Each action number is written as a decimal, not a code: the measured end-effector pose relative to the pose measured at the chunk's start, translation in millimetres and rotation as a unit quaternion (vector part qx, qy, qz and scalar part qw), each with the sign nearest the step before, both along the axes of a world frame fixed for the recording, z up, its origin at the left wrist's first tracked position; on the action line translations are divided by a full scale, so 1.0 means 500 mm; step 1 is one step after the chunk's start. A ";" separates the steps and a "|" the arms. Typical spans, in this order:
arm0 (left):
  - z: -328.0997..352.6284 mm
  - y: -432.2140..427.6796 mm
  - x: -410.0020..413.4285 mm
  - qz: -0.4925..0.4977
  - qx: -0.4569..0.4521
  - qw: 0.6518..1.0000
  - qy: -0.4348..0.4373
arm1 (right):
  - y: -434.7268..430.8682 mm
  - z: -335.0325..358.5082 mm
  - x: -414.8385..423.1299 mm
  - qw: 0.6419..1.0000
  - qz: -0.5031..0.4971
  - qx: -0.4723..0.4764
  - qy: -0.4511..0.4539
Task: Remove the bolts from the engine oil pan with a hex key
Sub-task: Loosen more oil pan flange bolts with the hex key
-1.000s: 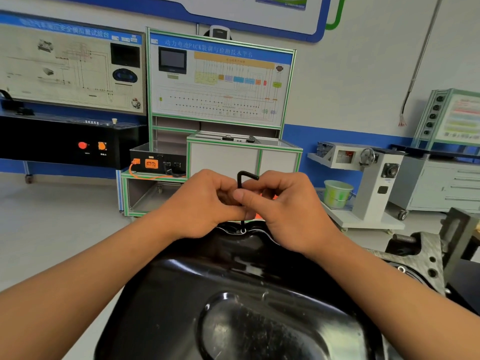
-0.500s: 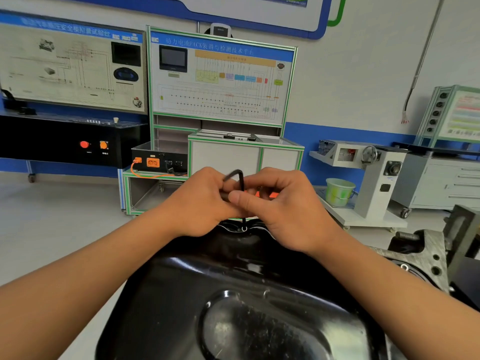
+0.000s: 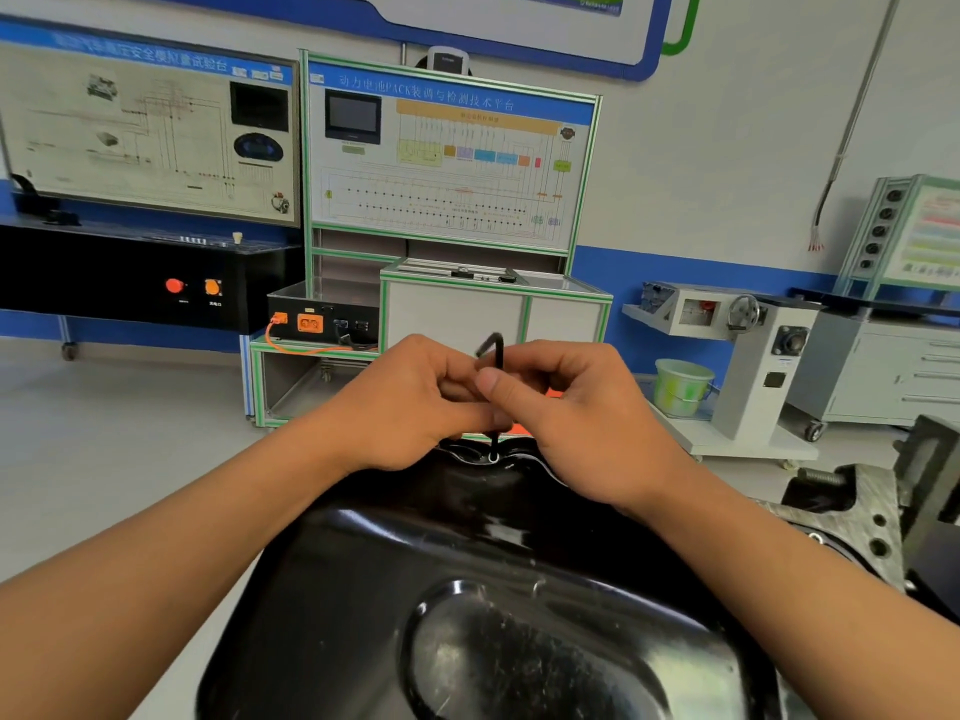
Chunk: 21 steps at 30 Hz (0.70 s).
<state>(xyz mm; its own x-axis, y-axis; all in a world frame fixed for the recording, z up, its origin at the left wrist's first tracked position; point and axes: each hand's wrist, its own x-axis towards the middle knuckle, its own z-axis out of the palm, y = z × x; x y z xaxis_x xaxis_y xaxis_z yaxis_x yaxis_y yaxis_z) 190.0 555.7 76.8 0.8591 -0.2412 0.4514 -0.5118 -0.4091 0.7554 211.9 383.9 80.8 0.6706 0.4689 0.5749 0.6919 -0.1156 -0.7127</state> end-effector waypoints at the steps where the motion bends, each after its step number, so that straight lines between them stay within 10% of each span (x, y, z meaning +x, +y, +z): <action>1: 0.000 -0.001 0.000 0.003 -0.001 1.000 -0.004 | 0.000 0.000 0.000 1.000 0.003 0.006 -0.002; 21: -0.002 -0.001 -0.002 -0.021 -0.002 1.000 -0.003 | 0.001 -0.004 0.000 0.997 -0.035 -0.028 -0.059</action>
